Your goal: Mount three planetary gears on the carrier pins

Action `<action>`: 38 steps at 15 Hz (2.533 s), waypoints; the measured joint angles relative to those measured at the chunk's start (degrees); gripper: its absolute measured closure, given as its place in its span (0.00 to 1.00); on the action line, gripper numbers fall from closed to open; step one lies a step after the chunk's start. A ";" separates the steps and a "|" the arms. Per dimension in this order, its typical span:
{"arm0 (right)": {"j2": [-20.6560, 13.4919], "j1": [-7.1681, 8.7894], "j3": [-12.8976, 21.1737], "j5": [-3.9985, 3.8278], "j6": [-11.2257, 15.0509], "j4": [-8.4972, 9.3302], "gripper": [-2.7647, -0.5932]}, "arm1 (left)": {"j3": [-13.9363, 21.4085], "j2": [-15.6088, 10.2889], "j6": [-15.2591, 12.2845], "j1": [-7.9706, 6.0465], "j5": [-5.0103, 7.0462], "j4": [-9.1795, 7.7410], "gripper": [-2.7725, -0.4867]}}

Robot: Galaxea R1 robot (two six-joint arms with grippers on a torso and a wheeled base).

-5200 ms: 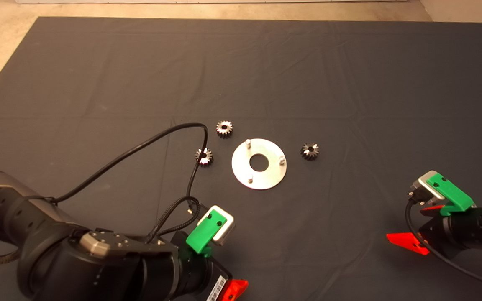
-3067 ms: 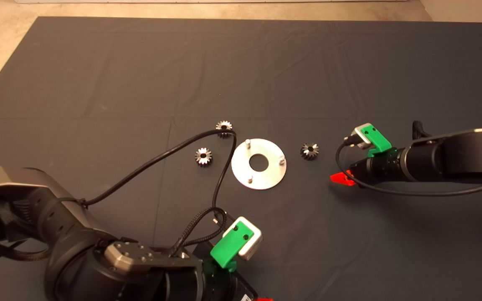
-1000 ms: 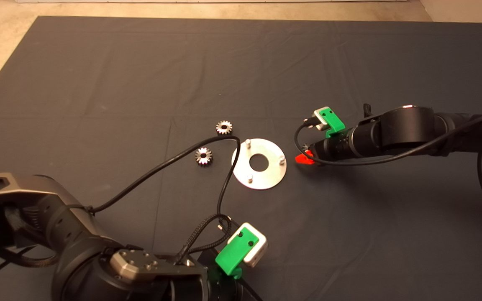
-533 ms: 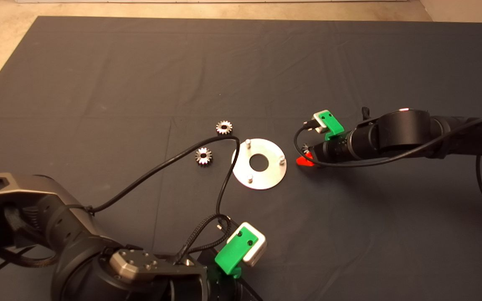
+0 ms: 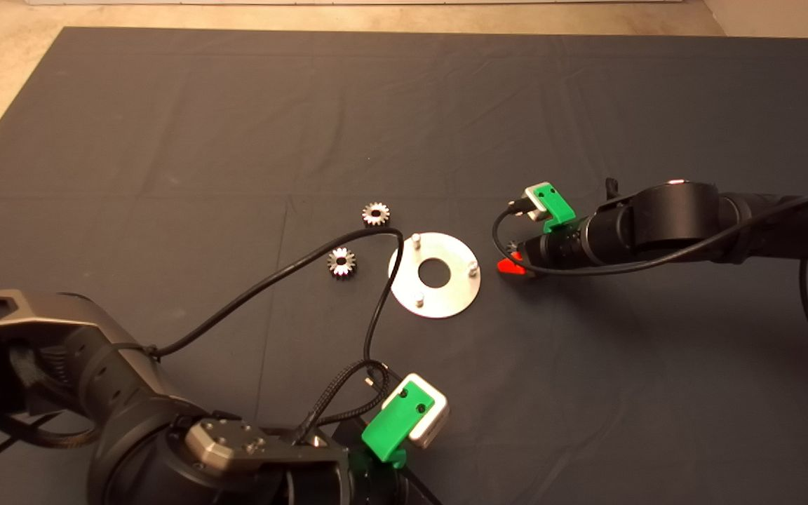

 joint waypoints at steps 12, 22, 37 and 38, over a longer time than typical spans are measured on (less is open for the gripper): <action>0.88 -0.26 -1.52 0.30 -1.29 0.00 0.50 | 0.00 0.16 -0.02 -0.01 0.01 0.00 0.01; 0.90 -0.12 -2.13 0.90 -1.93 0.00 0.71 | 0.00 0.16 -0.41 -0.01 0.02 0.00 0.01; 1.79 0.07 -2.20 -0.51 -2.02 0.00 0.79 | 0.00 0.66 -1.51 -0.01 -0.01 0.02 0.01; 2.06 0.10 -2.20 -0.50 -2.19 0.00 0.80 | 0.00 0.64 -1.51 -0.01 0.00 0.04 0.01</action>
